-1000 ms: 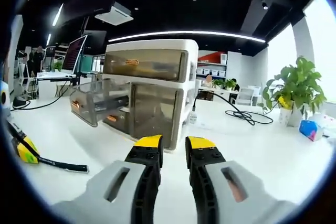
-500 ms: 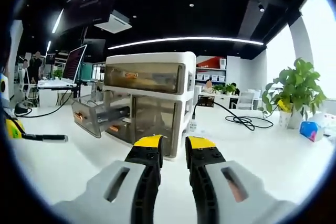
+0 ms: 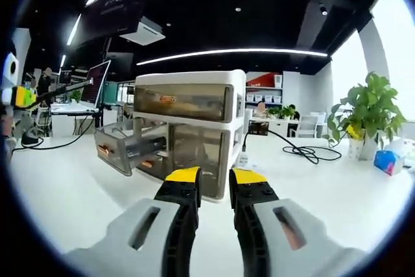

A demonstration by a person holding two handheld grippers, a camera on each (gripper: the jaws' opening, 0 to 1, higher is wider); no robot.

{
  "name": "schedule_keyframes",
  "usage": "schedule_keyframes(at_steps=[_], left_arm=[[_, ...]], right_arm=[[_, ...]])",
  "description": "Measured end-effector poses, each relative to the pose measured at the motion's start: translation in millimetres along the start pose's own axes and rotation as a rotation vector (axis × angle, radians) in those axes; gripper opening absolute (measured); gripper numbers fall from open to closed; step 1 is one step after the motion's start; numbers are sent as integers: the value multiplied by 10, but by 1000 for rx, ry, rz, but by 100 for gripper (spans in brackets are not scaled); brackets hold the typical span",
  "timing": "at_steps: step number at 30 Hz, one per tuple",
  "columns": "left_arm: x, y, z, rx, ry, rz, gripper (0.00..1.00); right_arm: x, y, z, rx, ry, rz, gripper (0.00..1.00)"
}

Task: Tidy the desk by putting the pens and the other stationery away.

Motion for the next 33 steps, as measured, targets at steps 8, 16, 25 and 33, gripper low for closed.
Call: schedule_keyframes(at_steps=[8, 16, 25, 33], left_arm=[[308, 251, -265, 39, 56, -69, 8], [622, 213, -497, 176, 100, -234, 8], [860, 144, -274, 364, 231, -366, 8], [1252, -187, -325, 415, 244, -509, 8]], right_arm=[[-22, 52, 27, 10, 2, 15, 21], [-6, -29, 82, 20, -31, -7, 21], [1, -80, 41, 30, -30, -26, 21], [-21, -14, 38, 35, -27, -4, 21]])
Point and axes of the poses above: the point that each gripper's makers call its tool centre point, and the gripper's own axes: x roughly forward along the fingers, z roughly to its right, y roughly out of its top, the point moved 3 cm from there along -x, roughly backward along the fingers, and after that the axes turned 3 degrees about x, right-handed, at the moved point
